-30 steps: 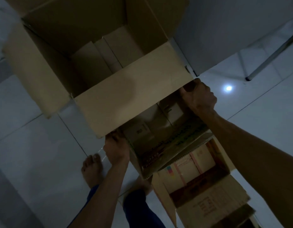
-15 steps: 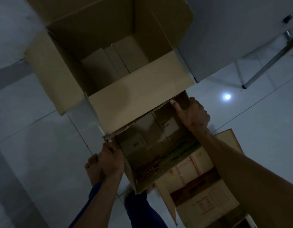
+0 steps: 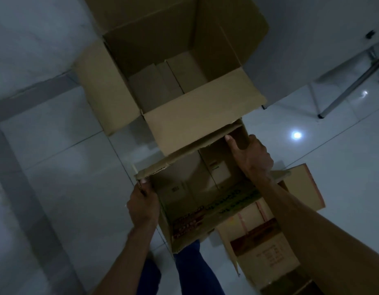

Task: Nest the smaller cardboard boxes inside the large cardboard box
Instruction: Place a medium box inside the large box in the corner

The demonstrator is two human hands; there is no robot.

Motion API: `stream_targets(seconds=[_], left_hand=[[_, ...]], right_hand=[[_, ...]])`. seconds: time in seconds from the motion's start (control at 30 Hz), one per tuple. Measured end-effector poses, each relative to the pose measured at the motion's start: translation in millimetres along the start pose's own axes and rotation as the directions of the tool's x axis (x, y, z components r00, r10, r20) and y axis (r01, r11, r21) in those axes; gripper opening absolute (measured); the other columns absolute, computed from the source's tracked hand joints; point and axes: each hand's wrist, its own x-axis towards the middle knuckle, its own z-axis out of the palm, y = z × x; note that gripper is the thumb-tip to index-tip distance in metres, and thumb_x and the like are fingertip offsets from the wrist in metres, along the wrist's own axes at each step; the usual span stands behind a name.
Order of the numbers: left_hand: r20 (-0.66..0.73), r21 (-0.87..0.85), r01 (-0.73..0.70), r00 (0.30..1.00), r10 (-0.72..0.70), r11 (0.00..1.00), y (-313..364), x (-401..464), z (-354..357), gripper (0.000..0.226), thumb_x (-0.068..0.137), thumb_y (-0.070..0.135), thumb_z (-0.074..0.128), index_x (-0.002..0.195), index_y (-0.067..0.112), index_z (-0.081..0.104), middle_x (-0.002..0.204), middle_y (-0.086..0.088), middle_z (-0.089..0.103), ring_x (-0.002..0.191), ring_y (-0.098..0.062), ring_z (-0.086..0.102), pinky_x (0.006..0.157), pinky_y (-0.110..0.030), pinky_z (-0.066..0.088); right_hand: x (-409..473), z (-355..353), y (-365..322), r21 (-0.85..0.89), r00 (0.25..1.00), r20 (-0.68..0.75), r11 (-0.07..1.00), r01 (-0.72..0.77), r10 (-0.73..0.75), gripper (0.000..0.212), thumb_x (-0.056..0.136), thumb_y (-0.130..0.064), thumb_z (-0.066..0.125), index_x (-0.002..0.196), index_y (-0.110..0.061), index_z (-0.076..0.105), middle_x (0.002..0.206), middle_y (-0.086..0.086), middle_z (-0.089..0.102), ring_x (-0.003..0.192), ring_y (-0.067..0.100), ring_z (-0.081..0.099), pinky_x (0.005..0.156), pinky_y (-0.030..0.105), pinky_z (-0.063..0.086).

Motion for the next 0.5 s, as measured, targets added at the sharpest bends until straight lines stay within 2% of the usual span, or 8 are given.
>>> stream_targets(seconds=[0.17,0.3,0.4,0.5], left_hand=[[0.006,-0.038,-0.016,1.0,0.016,0.999,-5.8,-4.5,-29.5,0.056,0.104,0.054,0.025,0.09,0.016,0.063,0.089,-0.009,0.062,0.087,-0.033,0.059,0.075,-0.036,0.042],[0.019,-0.023,-0.027,0.999,0.027,0.999,-11.7,-10.2,-59.7,0.06,0.103,0.058,0.023,0.09,0.016,0.064,0.088,-0.01,0.066,0.08,-0.031,0.061,0.07,-0.036,0.045],[0.014,-0.008,-0.034,0.999,0.034,0.999,-12.5,-18.1,-86.7,0.061,0.102,0.061,0.021,0.092,0.018,0.064,0.087,-0.007,0.065,0.077,-0.028,0.06,0.068,-0.034,0.044],[-0.001,0.037,-0.053,0.999,0.053,0.998,-4.2,-23.9,-116.5,0.063,0.101,0.063,0.018,0.088,0.021,0.063,0.085,-0.005,0.064,0.075,-0.027,0.058,0.069,-0.035,0.044]], right_hand=[[-31.9,-11.9,-8.5,0.018,1.0,0.003,1.0,-0.012,0.012,0.089,0.076,-0.096,0.033,0.118,-0.02,0.054,0.101,0.003,0.064,0.082,0.022,0.062,0.082,0.045,0.058],[-64.1,-27.4,-19.8,0.056,0.999,0.031,0.998,-0.03,0.028,0.083,0.083,-0.088,0.039,0.123,-0.017,0.054,0.11,0.005,0.065,0.093,0.024,0.064,0.085,0.044,0.056],[-91.3,-42.2,-27.7,0.112,0.995,0.09,0.992,-0.063,0.053,0.077,0.088,-0.082,0.039,0.125,-0.016,0.053,0.116,0.007,0.064,0.103,0.028,0.066,0.092,0.05,0.055],[-116.3,-61.0,-35.5,0.176,0.991,0.114,0.981,-0.084,0.064,0.069,0.094,-0.073,0.04,0.128,-0.014,0.052,0.117,0.008,0.066,0.104,0.03,0.068,0.093,0.053,0.056]])
